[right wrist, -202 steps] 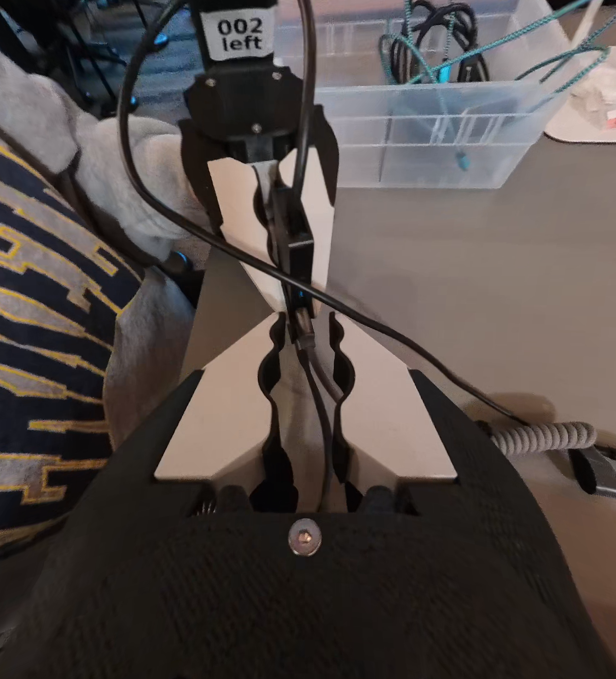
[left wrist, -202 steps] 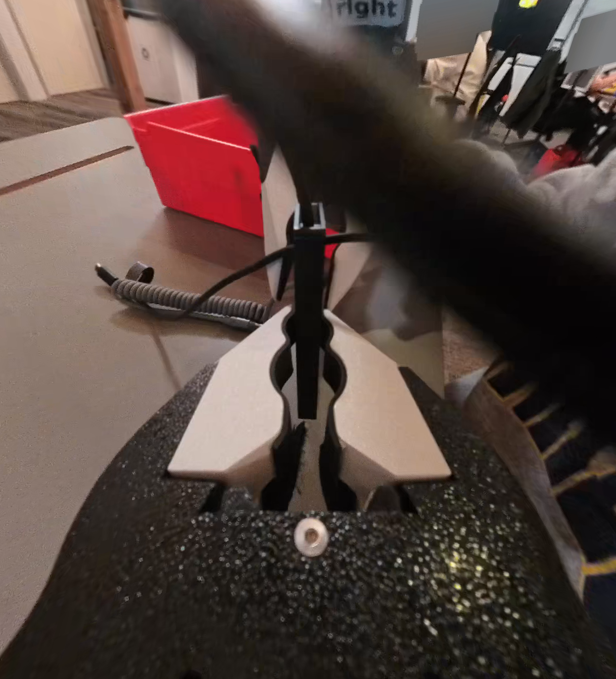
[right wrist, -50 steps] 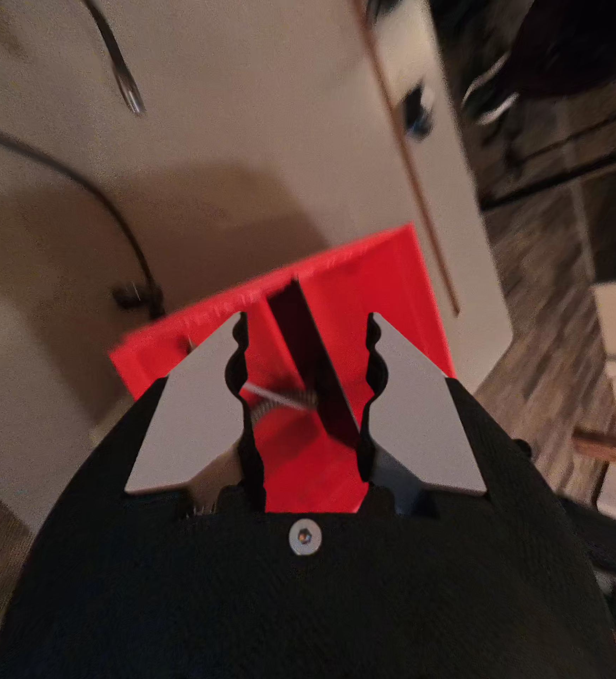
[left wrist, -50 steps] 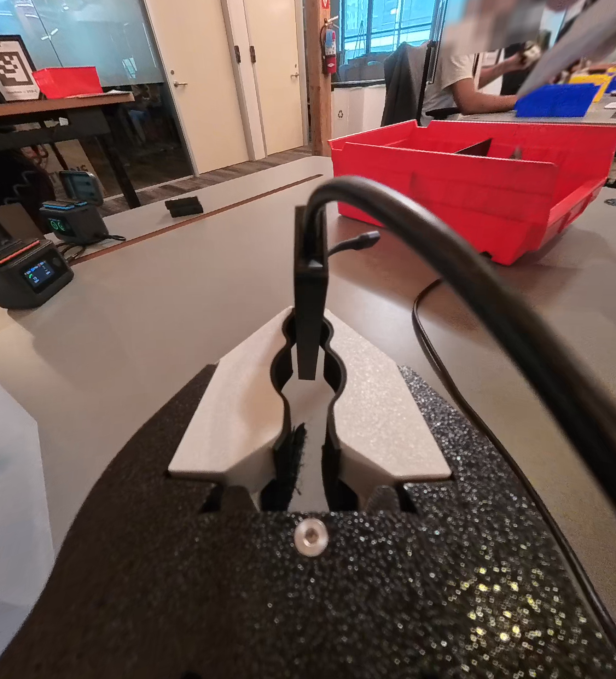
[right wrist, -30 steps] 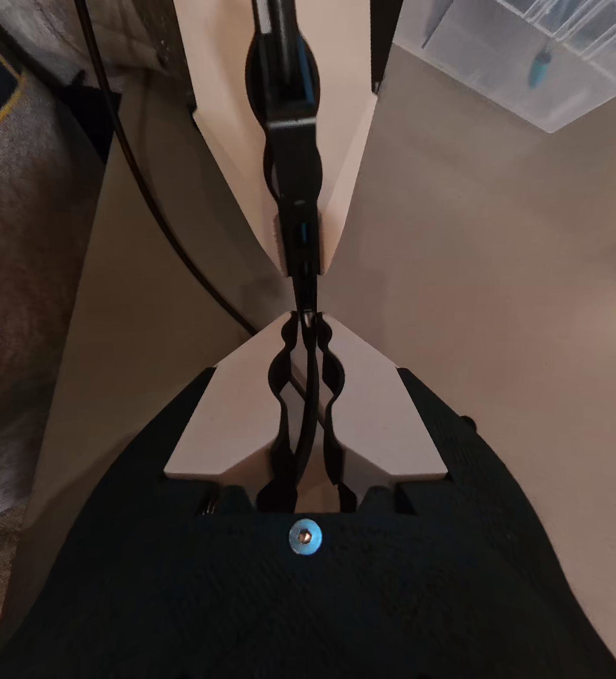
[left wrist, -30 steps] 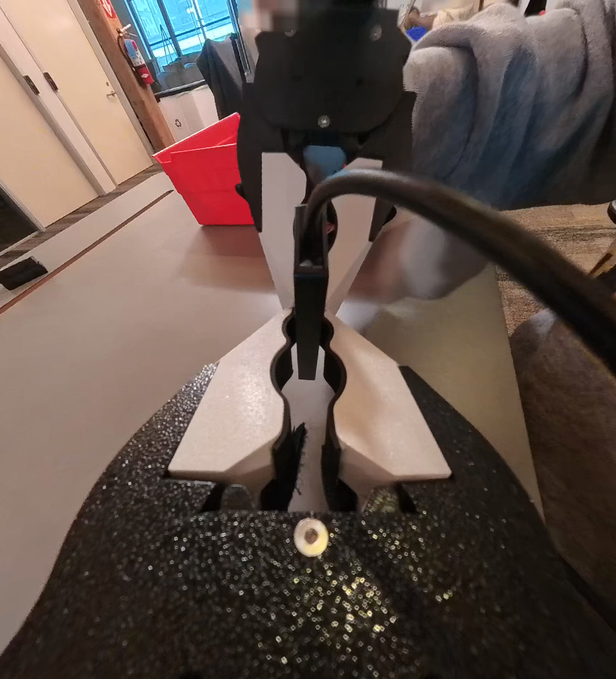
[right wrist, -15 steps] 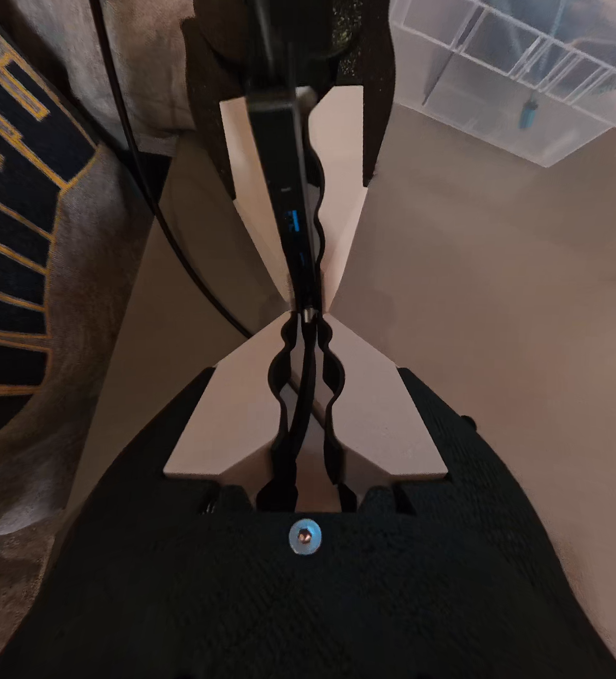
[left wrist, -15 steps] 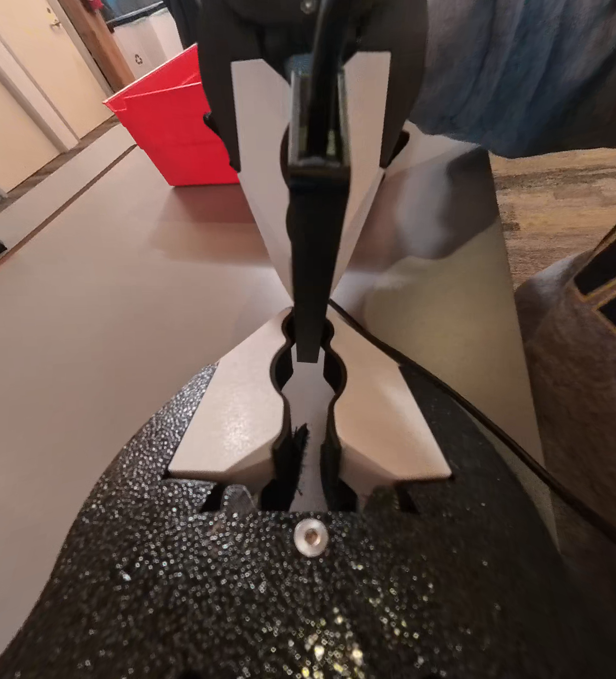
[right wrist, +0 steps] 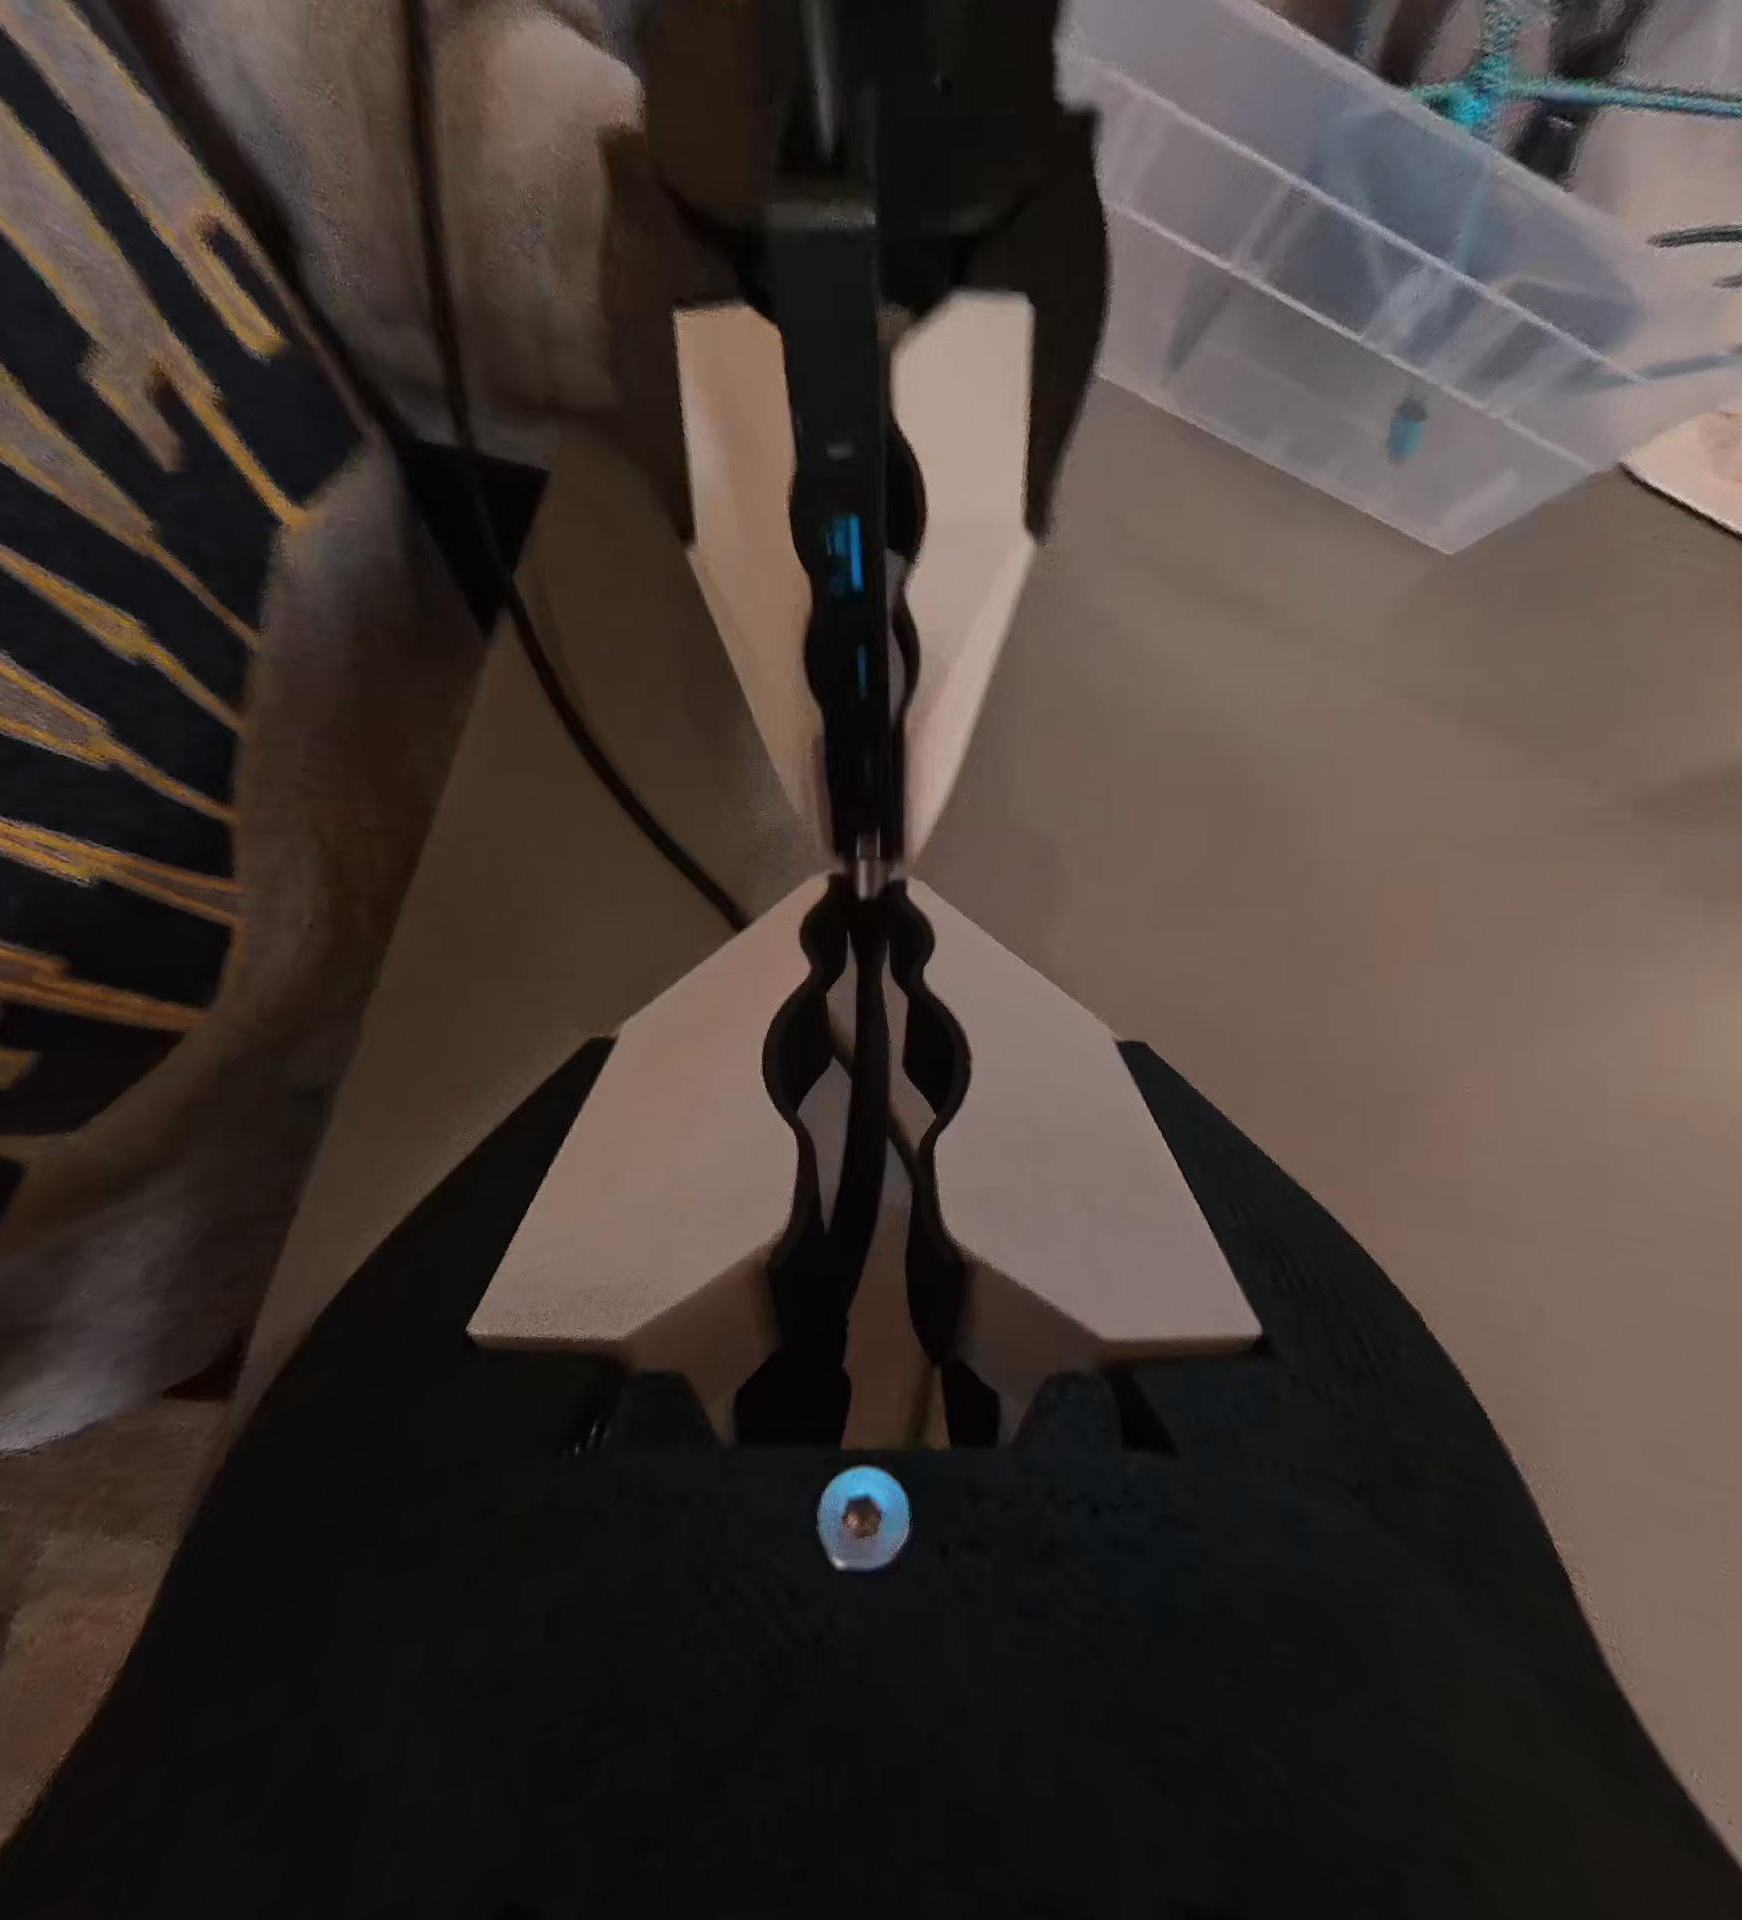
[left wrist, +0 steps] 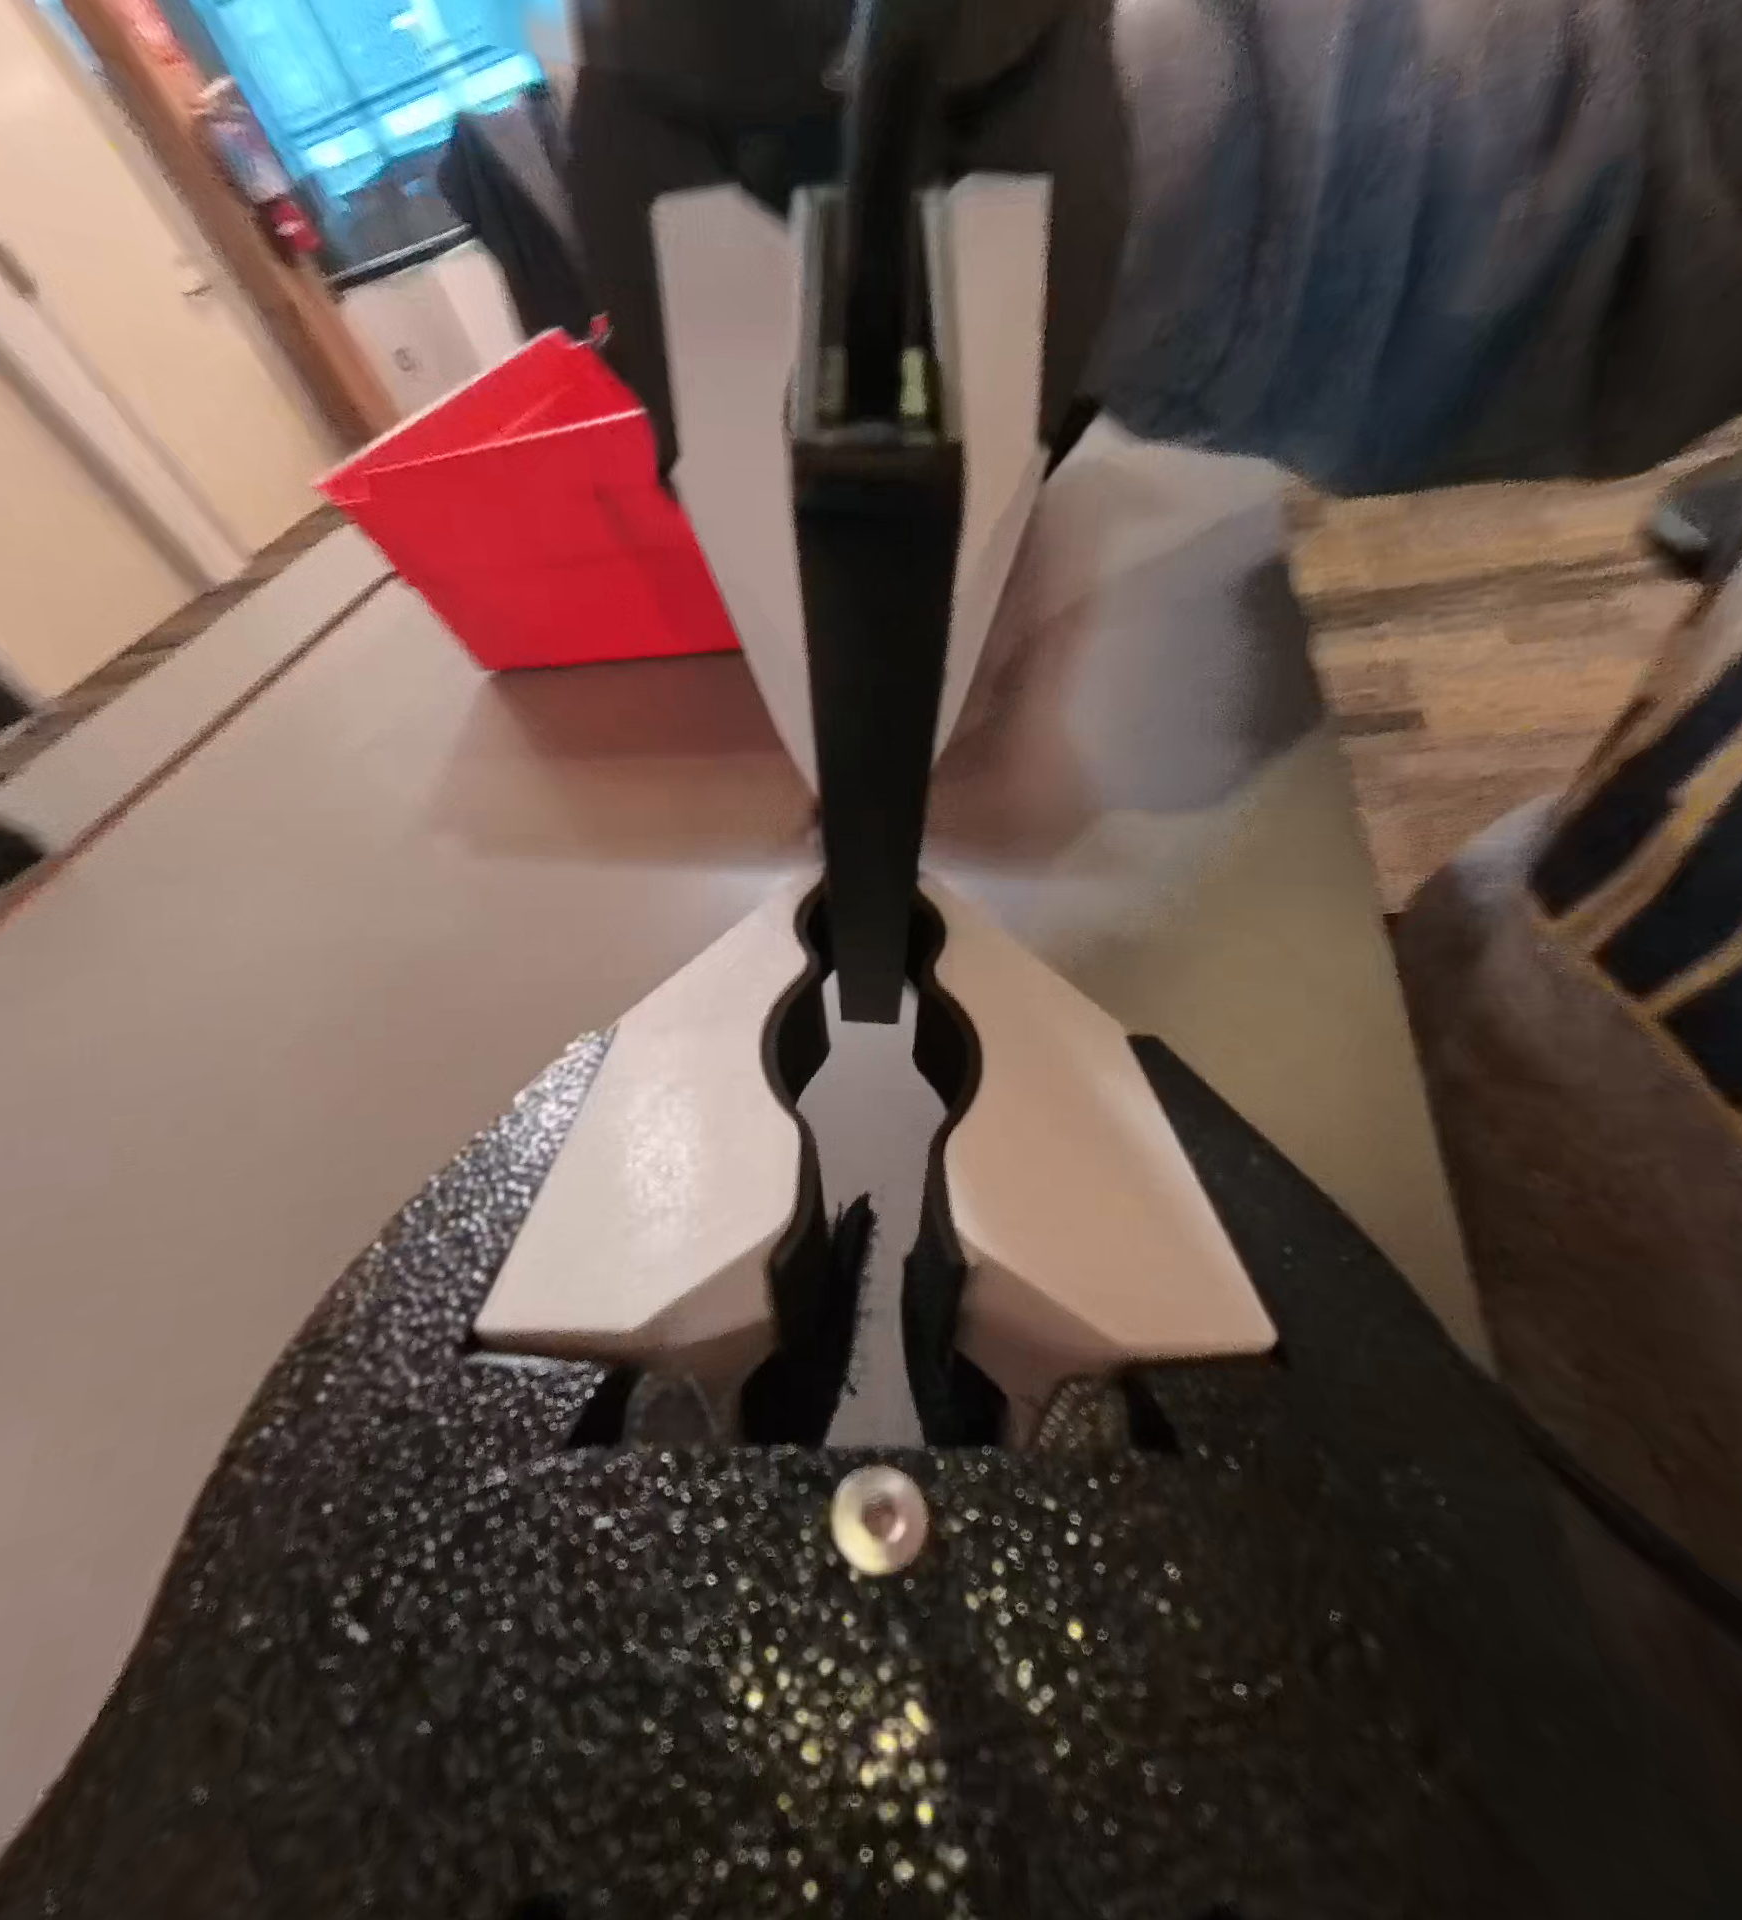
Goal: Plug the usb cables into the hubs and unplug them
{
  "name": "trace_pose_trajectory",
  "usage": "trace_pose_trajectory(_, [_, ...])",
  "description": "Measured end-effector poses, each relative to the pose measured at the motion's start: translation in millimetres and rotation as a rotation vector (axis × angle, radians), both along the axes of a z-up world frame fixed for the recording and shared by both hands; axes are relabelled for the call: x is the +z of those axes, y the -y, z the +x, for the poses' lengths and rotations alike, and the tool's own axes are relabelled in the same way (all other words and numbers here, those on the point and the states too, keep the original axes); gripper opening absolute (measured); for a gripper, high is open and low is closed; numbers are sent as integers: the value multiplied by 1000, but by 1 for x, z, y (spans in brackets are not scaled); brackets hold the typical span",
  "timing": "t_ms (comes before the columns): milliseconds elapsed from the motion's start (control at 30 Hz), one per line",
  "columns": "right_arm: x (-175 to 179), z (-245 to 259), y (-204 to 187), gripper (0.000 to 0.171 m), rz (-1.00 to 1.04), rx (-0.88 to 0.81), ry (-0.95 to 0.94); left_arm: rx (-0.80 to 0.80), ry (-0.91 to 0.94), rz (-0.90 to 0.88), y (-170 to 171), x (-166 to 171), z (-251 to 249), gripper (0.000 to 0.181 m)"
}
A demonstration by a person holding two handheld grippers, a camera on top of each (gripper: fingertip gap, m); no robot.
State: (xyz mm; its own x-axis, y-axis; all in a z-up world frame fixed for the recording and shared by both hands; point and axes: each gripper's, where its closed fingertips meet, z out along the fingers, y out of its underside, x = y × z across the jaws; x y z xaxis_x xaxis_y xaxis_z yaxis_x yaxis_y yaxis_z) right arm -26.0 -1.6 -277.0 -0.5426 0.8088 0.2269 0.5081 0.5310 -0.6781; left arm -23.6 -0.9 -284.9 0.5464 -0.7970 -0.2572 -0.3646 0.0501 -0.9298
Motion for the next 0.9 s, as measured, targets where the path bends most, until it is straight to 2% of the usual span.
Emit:
trace_pose_trajectory(33, [3, 6, -27, 6, 148, -102, 3, 73, -62, 8, -5, -3, -13, 9])
trace_pose_trajectory(67, [12, 20, -57, 6, 303, -200, -4, 134, -68, 20, -7, -1, -31, 9])
trace_pose_trajectory(100, [29, 30, -62, 5, 253, -239, -56, 115, 28, 7, 0, 12, -36, 9])
trace_pose_trajectory(133, [51, 35, -53, 5, 108, -244, -133, 82, 120, 6, 5, 30, -33, 8])
trace_pose_trajectory(167, [70, 39, -51, 5, 40, -263, -188, 74, 131, 26, 4, 42, -27, 8])
trace_pose_trajectory(200, [83, 46, -57, 5, 70, -294, -205, 65, 101, 44, 2, 48, -17, 9])
trace_pose_trajectory(300, [114, 76, -92, 5, 268, -422, -208, 52, 5, 45, -5, 50, 2, 9])
trace_pose_trajectory(400, [133, 122, -137, 6, 327, -586, -187, 129, -15, -1, -20, 37, -12, 9])
trace_pose_trajectory(467, [132, 147, -159, 6, 307, -657, -179, 184, 21, -47, -29, 29, -24, 8])
trace_pose_trajectory(600, [104, 176, -183, 6, 209, -723, -115, 312, 50, -72, -47, 10, -45, 8])
trace_pose_trajectory(733, [69, 189, -193, 7, 155, -745, -15, 314, 88, -112, -48, 0, -48, 8])
trace_pose_trajectory(767, [60, 195, -196, 13, 149, -768, 31, 316, 80, -104, -48, 0, -48, 8])
trace_pose_trajectory(833, [55, 203, -202, 39, 170, -841, 90, 327, 59, -106, -48, -4, -49, 8])
trace_pose_trajectory(900, [67, 201, -202, 54, 211, -913, 73, 327, 42, -113, -48, -8, -48, 8])
